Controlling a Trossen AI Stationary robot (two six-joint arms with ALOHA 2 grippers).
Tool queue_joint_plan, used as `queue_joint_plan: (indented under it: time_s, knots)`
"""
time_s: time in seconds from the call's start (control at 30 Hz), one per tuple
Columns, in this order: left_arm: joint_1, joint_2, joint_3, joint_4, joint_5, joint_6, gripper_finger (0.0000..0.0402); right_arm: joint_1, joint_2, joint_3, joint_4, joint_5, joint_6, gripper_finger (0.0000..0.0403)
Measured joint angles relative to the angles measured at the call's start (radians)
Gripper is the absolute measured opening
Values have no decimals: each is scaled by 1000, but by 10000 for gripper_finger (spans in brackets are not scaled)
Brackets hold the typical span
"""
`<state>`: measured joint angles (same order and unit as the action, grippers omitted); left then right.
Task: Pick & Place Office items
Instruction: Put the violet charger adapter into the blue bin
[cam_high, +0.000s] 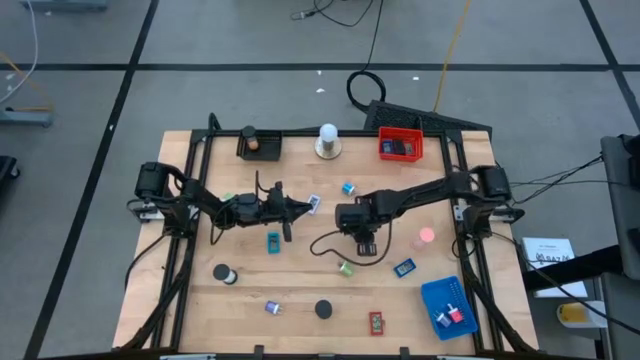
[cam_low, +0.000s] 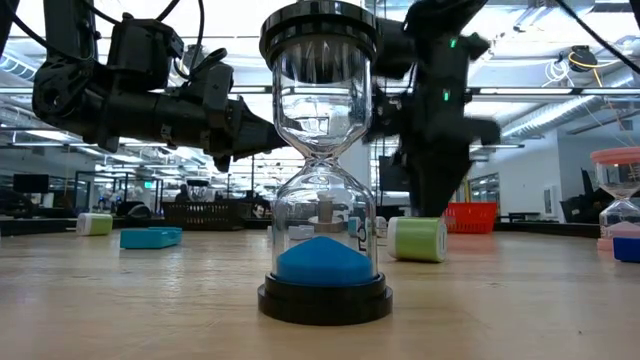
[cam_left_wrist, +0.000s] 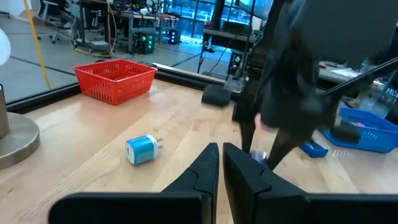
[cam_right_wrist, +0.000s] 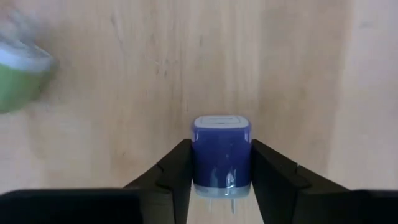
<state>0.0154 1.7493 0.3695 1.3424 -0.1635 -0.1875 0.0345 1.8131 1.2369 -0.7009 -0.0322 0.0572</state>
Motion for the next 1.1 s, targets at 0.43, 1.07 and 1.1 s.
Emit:
queue_joint_plan:
  time_s: [0.43, 1.07, 1.1]
  knots:
    - [0, 0, 0, 0, 0, 0, 26, 138, -360, 1, -159, -22, 598, 124]
    - [0, 0, 0, 0, 0, 1, 26, 751, -421, -142, -256, -19, 1712, 129]
    - [0, 0, 0, 0, 0, 1, 26, 777, -421, -157, -257, -19, 1757, 129]
